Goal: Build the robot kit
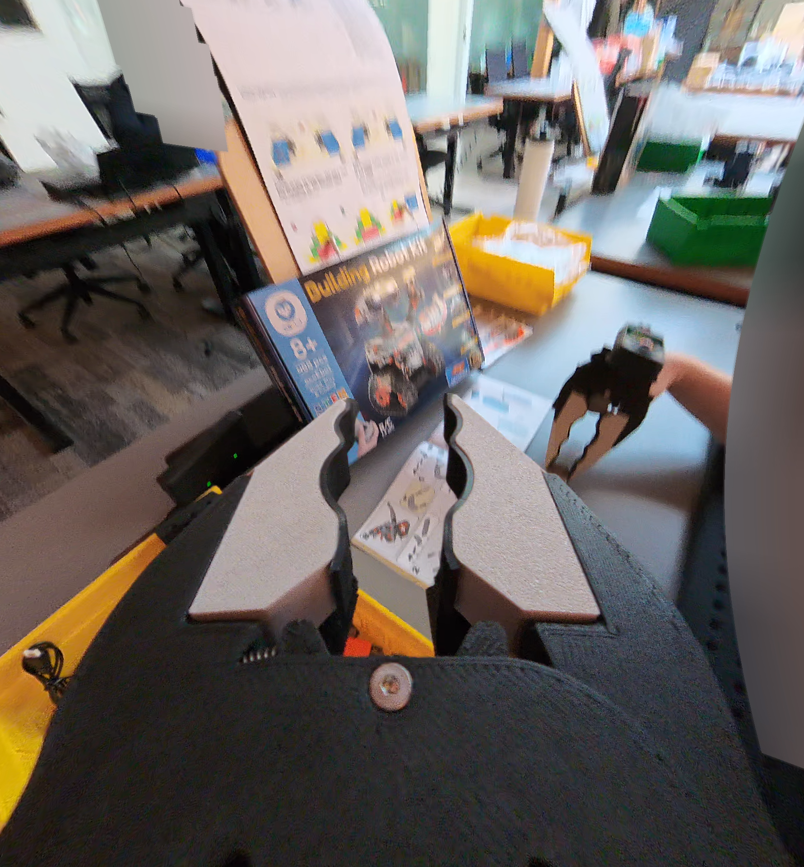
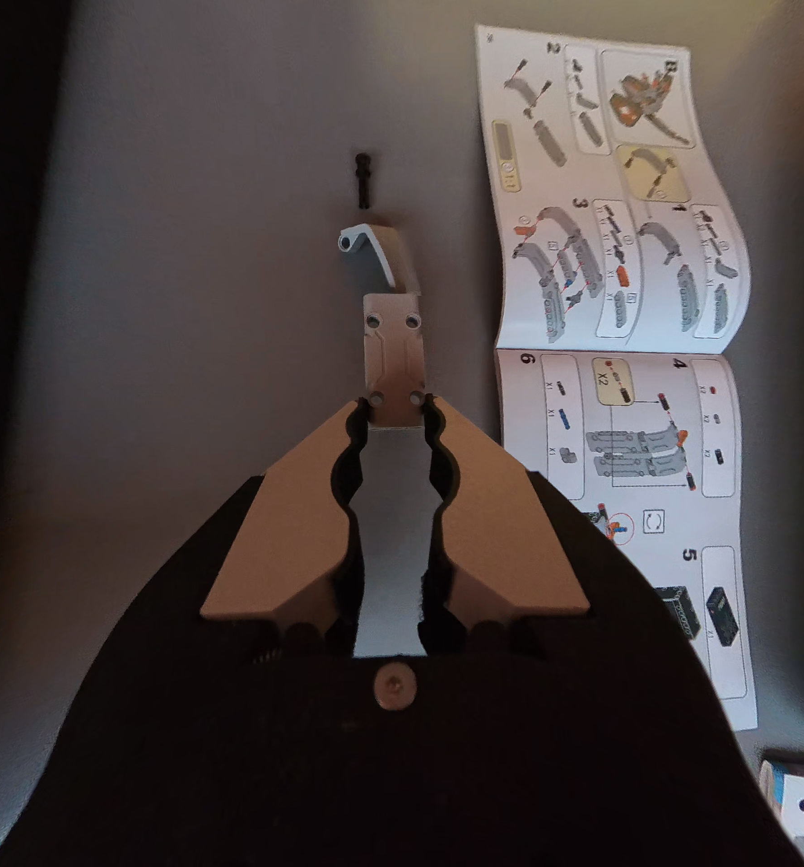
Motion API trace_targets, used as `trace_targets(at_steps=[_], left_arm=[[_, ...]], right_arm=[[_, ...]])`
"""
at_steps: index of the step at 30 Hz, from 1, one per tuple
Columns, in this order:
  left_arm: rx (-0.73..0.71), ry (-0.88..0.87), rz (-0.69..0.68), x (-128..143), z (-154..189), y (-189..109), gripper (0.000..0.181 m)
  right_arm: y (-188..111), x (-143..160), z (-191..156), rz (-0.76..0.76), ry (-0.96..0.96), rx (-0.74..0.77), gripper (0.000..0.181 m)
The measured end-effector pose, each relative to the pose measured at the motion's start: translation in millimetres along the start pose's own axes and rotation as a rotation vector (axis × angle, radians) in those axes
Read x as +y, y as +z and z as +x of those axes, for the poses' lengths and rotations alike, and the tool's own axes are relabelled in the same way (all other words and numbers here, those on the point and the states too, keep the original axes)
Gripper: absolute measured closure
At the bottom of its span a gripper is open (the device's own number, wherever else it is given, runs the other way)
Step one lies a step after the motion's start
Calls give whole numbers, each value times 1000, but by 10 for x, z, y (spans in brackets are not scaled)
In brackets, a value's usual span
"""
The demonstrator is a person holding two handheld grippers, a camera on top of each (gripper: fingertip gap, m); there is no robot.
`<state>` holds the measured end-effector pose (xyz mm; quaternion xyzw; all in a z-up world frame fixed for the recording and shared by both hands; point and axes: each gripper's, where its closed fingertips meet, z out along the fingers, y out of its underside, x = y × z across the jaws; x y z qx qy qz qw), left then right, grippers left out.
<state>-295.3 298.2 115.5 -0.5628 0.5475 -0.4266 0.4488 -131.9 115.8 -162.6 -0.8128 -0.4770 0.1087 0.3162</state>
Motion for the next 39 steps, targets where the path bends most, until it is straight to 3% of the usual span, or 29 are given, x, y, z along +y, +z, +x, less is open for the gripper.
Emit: trace_targets(at_steps=[5,13,18,22,27,33,39], left_arm=[[-13,-70,140,-112,-88,-209,133],[-232,-76,-266,604,-447,-257,127],[-368,-67,-488,986,-670,-373,137],[-354,-85,-600,1195,-686,-373,148],[-339,-65,-715,1391,-674,-371,160],[-272,-48,-754,1462,-612,-257,176],[-281,-56,-872,1722,-752,-320,181]], right_arm=[[93,83,-19,-56,-10,-7,158],[62,71,-26,-51,32,-21,157],[-217,-409,-17,233,105,-53,157],[-520,-731,334,465,184,114,156],[-741,-763,762,666,317,323,154],[-877,-752,925,710,264,525,154],[-904,-864,884,740,249,535,154]])
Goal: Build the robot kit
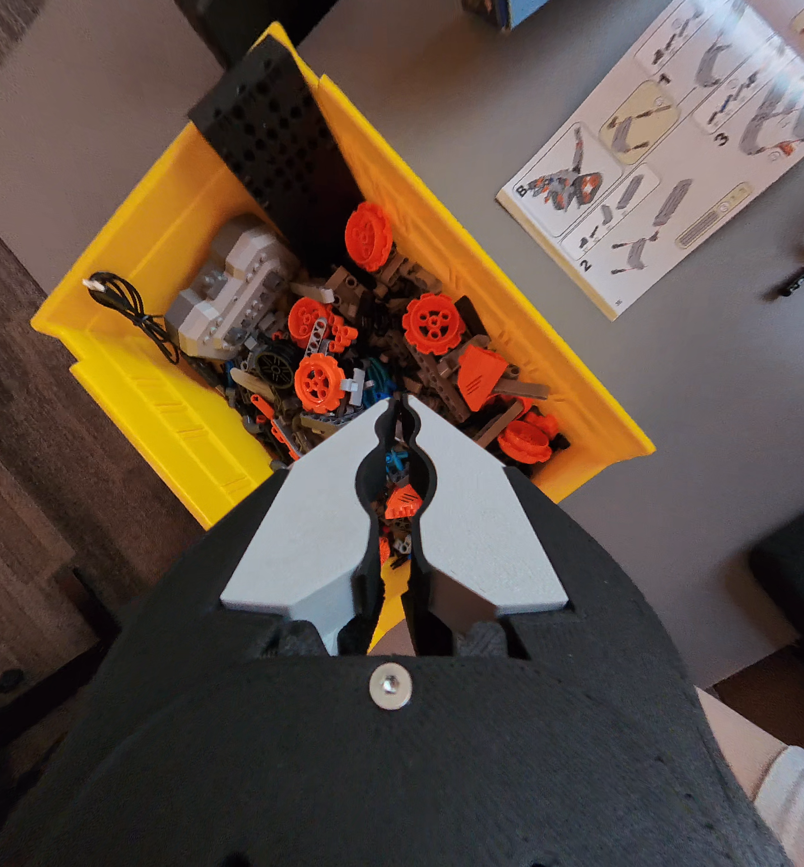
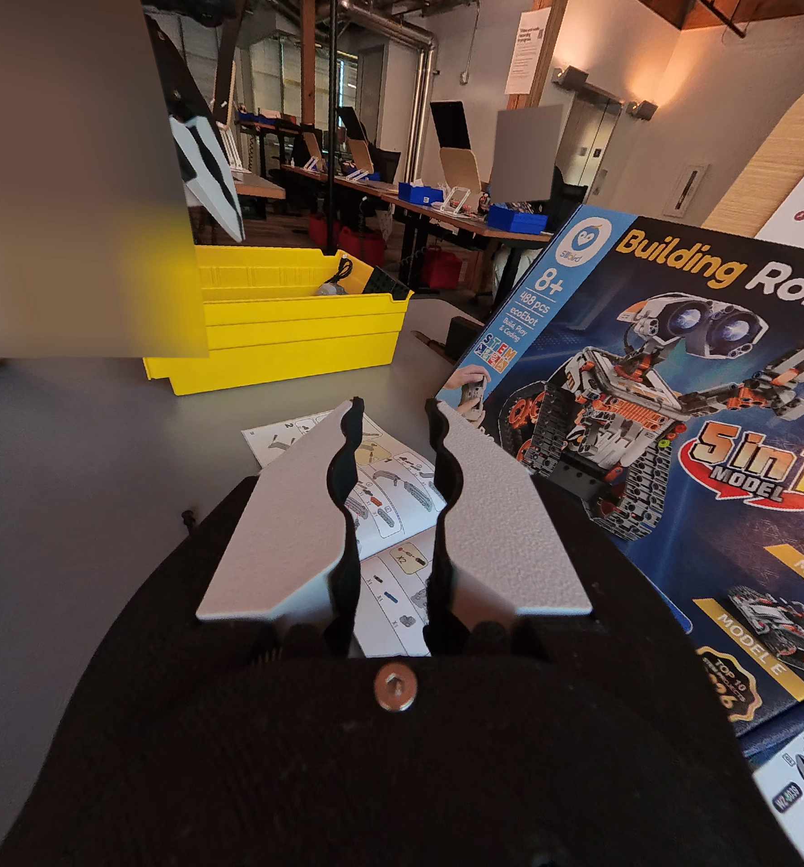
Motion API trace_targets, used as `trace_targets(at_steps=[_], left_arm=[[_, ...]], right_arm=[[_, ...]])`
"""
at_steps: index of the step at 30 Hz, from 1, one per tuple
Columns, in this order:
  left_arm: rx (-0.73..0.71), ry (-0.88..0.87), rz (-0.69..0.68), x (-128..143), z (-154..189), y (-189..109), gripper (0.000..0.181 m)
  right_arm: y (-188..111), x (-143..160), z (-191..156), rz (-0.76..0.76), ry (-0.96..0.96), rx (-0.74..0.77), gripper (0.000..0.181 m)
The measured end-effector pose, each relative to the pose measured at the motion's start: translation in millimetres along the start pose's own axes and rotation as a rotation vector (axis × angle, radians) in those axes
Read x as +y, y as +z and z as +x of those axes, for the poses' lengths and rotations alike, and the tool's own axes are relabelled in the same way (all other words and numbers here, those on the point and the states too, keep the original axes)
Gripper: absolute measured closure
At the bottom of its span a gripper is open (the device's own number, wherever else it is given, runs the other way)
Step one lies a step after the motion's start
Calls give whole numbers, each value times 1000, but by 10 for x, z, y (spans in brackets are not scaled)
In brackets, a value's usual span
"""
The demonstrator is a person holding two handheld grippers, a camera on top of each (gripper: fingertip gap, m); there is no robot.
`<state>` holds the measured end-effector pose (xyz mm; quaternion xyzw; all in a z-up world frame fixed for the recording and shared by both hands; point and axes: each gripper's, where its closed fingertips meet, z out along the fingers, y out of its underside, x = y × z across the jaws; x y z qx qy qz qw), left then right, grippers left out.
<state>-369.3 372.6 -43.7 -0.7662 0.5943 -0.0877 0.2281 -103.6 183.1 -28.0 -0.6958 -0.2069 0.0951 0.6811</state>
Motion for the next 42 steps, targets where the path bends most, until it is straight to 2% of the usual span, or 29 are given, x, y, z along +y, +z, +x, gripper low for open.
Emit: trace_targets(at_steps=[5,13,25,38,42], left_arm=[[-1,-127,-96,197,-200,149,178],[12,-278,-202,382,-403,368,144],[32,-290,-450,836,-406,567,163],[148,-198,-461,804,-255,716,158],[52,-235,-486,901,-438,672,172]], right_arm=[[17,81,17,-30,-14,5,157],[31,151,34,-58,2,2,157],[60,266,17,-112,-20,-9,157],[67,327,8,-146,-27,-18,158],[71,340,-6,-155,-32,-24,158]])
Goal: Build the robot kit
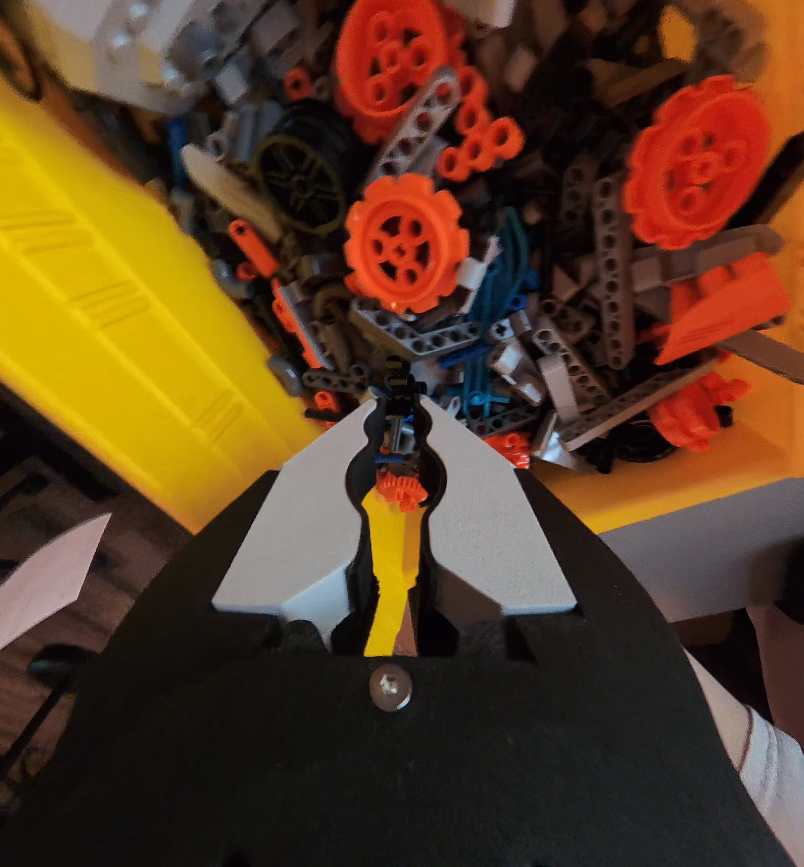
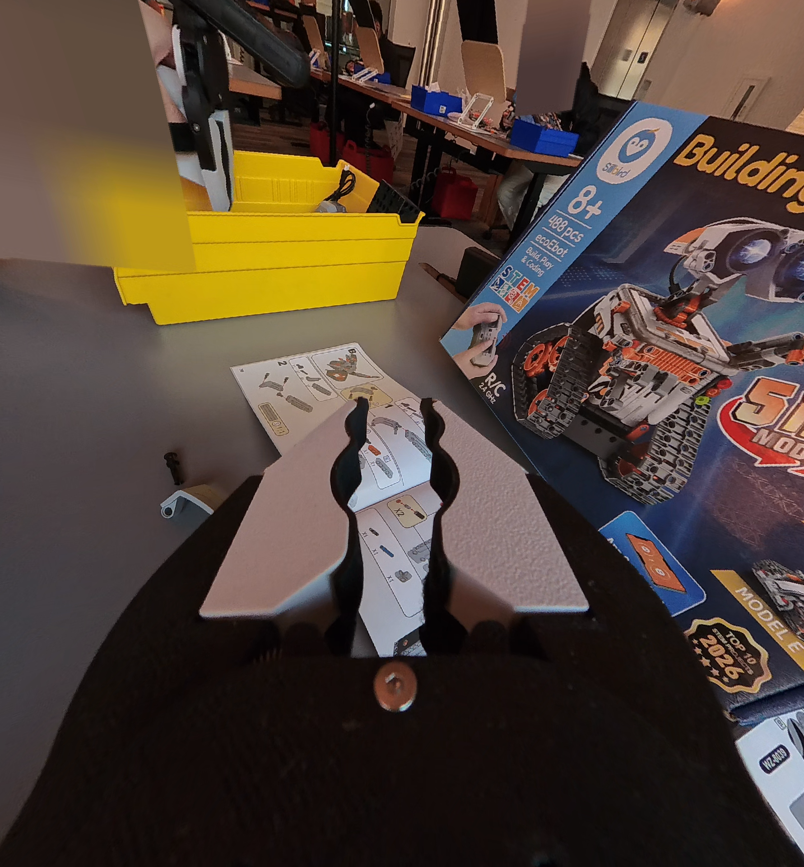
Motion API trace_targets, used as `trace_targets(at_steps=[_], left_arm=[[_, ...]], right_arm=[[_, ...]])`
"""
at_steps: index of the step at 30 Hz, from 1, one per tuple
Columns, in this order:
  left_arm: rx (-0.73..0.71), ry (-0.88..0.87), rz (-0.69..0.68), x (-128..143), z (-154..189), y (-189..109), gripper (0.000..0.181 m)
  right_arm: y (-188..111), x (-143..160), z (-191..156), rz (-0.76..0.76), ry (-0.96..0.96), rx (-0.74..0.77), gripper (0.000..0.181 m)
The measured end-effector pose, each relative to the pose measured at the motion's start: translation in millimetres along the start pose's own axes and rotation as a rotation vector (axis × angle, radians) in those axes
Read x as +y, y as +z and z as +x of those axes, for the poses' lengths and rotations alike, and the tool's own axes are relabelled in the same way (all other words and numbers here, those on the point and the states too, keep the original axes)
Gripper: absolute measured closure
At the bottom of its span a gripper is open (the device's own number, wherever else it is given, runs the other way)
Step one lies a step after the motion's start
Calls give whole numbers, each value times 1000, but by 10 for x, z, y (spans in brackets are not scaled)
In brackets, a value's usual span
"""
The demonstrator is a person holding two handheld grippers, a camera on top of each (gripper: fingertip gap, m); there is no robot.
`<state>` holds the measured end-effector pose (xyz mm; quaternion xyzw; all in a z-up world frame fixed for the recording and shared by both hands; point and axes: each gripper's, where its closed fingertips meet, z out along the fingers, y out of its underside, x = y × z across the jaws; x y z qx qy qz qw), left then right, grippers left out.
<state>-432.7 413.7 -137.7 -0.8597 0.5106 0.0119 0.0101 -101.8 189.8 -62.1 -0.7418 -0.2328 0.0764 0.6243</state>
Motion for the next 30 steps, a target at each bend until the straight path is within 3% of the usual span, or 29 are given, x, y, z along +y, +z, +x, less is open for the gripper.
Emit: trace_targets(at_steps=[5,9,11,14,21,25,30], left_arm=[[7,-63,41,-18,-72,-61,167],[84,42,168,-233,209,-227,157],[114,115,145,-243,385,-196,154],[54,156,37,-204,388,-31,151],[67,177,-11,-215,438,46,181],[39,139,-15,-182,357,25,181],[102,137,70,-332,504,-58,160]], right_arm=[[9,19,-9,-12,-8,-2,158],[18,35,-15,-20,-10,-5,158],[18,34,-16,-21,-12,-4,158],[13,27,-17,-19,-11,-5,158],[16,47,-12,-26,-8,-8,158],[22,57,-16,-31,-9,-10,158],[25,57,-25,-35,-14,-11,158]])
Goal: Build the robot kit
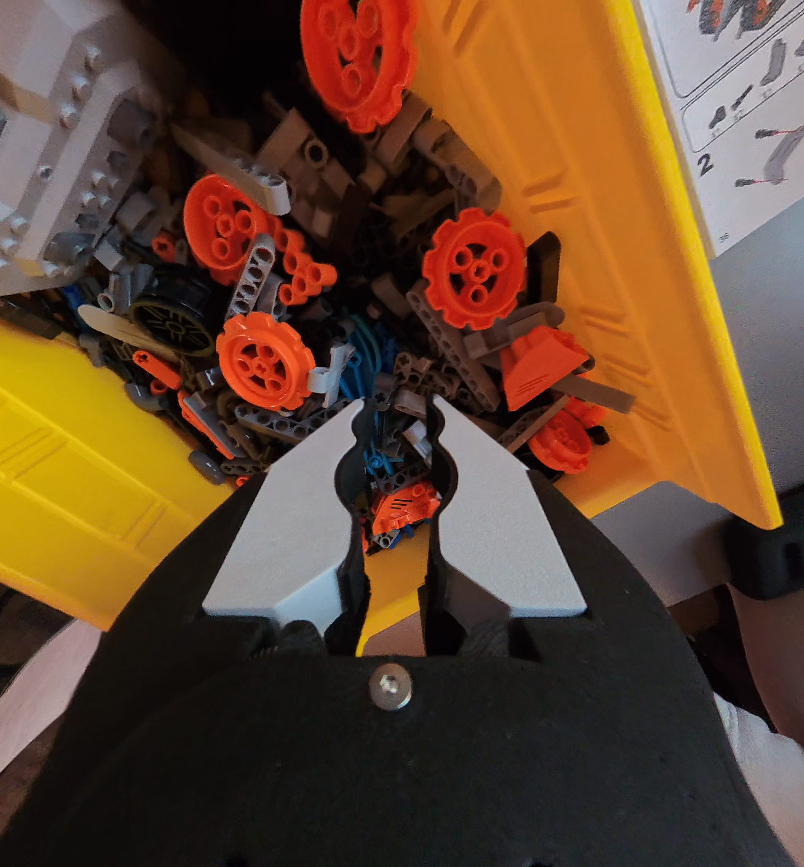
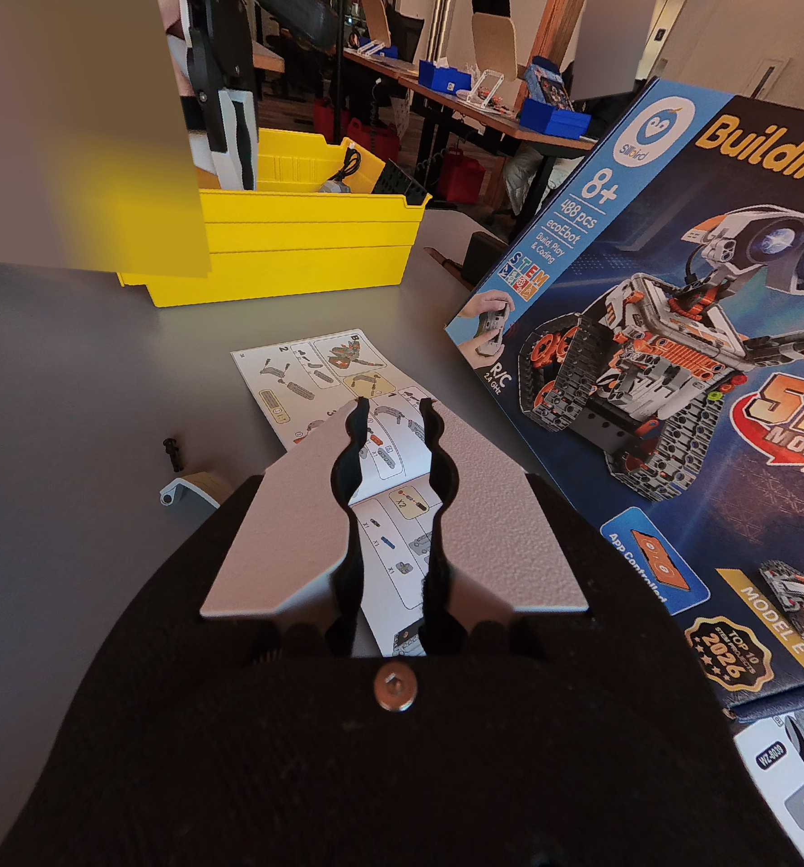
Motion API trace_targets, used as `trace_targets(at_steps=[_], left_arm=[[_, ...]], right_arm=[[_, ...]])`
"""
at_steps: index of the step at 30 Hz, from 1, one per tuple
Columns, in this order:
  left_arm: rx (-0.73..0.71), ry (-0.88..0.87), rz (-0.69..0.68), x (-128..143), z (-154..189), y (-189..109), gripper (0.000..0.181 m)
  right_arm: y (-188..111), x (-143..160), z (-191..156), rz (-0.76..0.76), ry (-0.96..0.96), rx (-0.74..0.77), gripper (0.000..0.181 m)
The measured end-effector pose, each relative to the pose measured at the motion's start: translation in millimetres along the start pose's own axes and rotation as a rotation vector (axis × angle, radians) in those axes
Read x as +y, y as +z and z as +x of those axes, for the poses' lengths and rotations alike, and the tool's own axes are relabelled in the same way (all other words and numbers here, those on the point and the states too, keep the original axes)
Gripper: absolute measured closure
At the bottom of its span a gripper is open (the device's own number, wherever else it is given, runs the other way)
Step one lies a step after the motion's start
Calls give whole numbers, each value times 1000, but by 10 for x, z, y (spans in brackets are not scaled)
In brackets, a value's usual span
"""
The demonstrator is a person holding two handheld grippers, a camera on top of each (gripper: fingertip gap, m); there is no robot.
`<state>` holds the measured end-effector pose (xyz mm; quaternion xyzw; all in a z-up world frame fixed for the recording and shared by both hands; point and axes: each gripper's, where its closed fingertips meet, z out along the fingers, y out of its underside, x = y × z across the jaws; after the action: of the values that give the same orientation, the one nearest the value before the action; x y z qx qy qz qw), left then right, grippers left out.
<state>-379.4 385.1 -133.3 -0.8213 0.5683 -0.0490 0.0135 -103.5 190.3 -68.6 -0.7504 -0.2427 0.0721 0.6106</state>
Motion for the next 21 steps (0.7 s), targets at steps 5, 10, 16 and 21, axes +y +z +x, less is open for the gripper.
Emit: trace_targets(at_steps=[5,10,16,21], left_arm=[[-39,-2,-74,61,-37,97,146],[-88,-4,-93,98,-75,76,142],[-158,0,-125,85,-155,106,147],[-157,-13,-114,82,-182,91,149]], right_arm=[[8,12,-16,-10,-9,-4,158],[14,36,-17,-21,-18,-4,158],[21,50,-25,-27,-21,-7,158],[31,69,-36,-37,-27,-11,158]])
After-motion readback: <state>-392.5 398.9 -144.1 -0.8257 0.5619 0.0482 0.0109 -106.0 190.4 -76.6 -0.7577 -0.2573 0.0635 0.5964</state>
